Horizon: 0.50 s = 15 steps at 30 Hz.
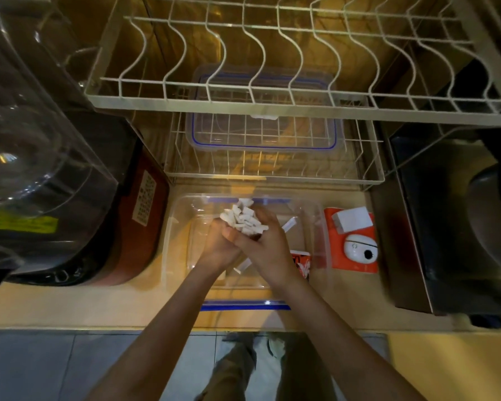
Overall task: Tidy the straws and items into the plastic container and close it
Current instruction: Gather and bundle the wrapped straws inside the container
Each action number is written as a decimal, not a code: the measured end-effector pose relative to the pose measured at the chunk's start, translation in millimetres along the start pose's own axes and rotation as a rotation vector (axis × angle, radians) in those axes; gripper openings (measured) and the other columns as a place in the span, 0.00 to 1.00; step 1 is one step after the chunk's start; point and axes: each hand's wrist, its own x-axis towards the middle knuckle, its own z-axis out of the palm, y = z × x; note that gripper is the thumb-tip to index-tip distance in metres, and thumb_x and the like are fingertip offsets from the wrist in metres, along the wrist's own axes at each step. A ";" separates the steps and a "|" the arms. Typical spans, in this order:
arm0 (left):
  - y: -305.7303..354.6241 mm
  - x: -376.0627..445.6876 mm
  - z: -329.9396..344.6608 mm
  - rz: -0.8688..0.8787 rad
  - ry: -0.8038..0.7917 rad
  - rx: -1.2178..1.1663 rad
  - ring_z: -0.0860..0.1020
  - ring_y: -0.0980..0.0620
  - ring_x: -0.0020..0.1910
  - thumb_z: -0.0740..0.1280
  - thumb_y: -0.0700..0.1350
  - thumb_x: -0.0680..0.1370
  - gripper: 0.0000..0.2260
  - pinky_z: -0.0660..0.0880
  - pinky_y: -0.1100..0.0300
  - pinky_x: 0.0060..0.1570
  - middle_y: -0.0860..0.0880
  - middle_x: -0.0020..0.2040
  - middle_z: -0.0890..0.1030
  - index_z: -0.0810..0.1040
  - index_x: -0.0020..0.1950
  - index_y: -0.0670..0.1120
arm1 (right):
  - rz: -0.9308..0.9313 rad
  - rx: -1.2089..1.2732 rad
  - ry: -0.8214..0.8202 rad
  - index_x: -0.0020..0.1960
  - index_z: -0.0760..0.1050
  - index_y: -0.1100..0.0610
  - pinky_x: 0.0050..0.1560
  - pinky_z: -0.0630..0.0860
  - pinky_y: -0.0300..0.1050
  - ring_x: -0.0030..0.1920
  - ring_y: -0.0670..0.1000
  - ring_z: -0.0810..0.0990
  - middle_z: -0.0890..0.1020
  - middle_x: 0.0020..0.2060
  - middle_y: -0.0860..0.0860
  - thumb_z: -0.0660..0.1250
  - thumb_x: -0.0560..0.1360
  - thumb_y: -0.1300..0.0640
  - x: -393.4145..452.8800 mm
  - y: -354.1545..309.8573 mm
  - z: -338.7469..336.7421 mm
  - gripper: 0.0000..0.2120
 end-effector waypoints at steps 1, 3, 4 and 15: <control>-2.7 2.6 -0.4 0.016 0.005 -0.025 0.71 0.82 0.32 0.66 0.28 0.72 0.24 0.70 0.83 0.34 0.73 0.27 0.77 0.63 0.39 0.57 | -0.008 -0.041 -0.036 0.56 0.76 0.55 0.61 0.74 0.56 0.60 0.55 0.75 0.79 0.55 0.55 0.72 0.67 0.51 0.3 -1.5 -2.3 0.19; 0.7 3.2 -1.6 0.094 0.016 -0.080 0.78 0.73 0.35 0.63 0.24 0.71 0.17 0.74 0.78 0.35 0.66 0.31 0.82 0.72 0.45 0.47 | 0.042 -0.063 -0.111 0.62 0.73 0.55 0.61 0.75 0.47 0.61 0.47 0.75 0.77 0.58 0.52 0.73 0.68 0.58 0.5 0.2 -13.0 0.23; 4.5 3.2 -1.5 0.127 0.032 -0.101 0.80 0.69 0.36 0.65 0.24 0.70 0.14 0.75 0.76 0.37 0.58 0.33 0.83 0.75 0.49 0.40 | 0.074 -0.019 -0.134 0.63 0.71 0.55 0.58 0.76 0.36 0.57 0.38 0.76 0.77 0.56 0.48 0.72 0.69 0.62 0.3 -0.5 -20.5 0.24; 3.8 3.2 -6.1 0.144 0.106 -0.152 0.82 0.46 0.49 0.73 0.34 0.68 0.14 0.78 0.49 0.53 0.46 0.46 0.82 0.78 0.48 0.48 | 0.575 -0.229 0.090 0.41 0.76 0.67 0.15 0.62 0.31 0.11 0.44 0.67 0.74 0.22 0.57 0.61 0.75 0.64 31.5 28.3 -47.5 0.09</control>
